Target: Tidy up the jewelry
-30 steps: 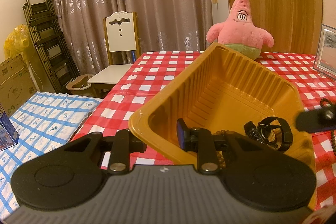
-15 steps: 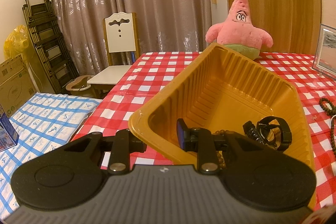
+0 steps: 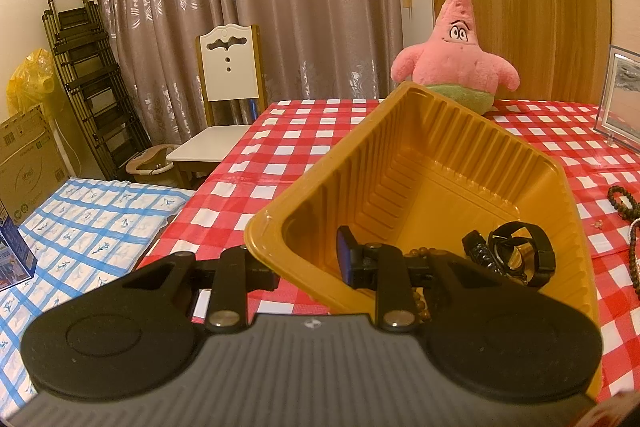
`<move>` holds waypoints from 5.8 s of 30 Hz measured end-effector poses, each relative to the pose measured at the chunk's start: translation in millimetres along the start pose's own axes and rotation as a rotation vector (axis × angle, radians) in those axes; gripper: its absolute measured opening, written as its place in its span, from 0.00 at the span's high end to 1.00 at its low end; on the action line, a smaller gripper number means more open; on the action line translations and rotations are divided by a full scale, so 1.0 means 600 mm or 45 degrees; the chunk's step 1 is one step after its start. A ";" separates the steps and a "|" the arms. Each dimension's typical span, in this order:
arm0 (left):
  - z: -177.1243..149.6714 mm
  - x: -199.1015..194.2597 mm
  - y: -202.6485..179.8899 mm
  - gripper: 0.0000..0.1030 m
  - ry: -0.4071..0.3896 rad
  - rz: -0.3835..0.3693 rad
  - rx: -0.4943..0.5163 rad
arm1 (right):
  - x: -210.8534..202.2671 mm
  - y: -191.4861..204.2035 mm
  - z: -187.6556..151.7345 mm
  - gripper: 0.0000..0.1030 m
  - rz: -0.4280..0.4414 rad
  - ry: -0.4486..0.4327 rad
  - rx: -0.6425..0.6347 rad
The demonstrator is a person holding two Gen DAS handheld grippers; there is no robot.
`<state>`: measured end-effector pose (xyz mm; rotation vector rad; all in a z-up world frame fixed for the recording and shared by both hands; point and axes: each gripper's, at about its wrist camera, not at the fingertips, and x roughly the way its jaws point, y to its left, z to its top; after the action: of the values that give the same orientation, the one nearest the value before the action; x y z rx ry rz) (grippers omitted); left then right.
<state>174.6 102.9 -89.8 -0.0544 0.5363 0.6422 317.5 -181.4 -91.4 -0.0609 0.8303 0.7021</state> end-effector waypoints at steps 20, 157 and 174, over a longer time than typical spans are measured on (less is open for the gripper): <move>0.001 0.001 0.005 0.76 0.021 0.009 -0.015 | 0.104 -0.041 0.037 0.61 0.123 -0.034 -0.401; 0.000 0.002 0.002 0.76 0.014 0.016 0.000 | 0.089 -0.125 0.032 0.98 -0.218 -0.034 -0.024; -0.002 0.003 0.005 0.76 0.012 0.018 0.003 | -0.070 -0.013 0.032 0.98 0.205 -0.226 0.066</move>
<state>173.4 105.8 -91.6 -0.0511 0.5468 0.6555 315.2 -204.8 -50.7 0.1146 0.6874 0.8243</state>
